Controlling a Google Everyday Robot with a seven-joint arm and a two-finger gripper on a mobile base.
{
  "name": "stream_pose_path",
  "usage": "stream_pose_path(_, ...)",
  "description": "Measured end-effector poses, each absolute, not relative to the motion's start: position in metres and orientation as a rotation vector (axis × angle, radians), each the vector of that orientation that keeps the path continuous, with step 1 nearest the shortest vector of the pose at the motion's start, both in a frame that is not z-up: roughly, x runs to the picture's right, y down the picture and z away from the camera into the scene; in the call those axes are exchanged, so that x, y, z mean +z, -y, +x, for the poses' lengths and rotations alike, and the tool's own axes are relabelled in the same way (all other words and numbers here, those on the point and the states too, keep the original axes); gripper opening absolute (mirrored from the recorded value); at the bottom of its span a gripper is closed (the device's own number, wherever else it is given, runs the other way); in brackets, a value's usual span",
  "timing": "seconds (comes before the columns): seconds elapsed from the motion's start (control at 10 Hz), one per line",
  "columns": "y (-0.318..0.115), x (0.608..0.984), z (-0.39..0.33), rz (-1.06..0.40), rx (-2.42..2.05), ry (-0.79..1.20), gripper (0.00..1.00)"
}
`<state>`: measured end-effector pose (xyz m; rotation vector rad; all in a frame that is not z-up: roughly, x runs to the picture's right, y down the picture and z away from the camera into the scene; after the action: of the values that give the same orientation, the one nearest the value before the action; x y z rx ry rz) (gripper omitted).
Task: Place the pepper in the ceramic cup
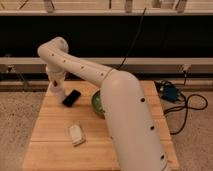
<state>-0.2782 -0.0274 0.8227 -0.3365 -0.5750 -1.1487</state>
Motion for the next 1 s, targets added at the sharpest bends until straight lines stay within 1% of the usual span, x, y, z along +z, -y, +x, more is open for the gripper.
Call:
stream_pose_path(0.4, 0.017, 0.818, -0.302, -0.33, -1.167, 0.671, 0.0)
stream_pose_path(0.5, 0.012, 0.819, -0.308, -0.337, -1.172, 0.697, 0.05)
stream_pose_path(0.7, 0.005, 0.822, -0.312, -0.357, -1.172, 0.724, 0.22)
stream_pose_path(1.0, -0.002, 0.824, -0.311, -0.379, -1.164, 0.751, 0.55)
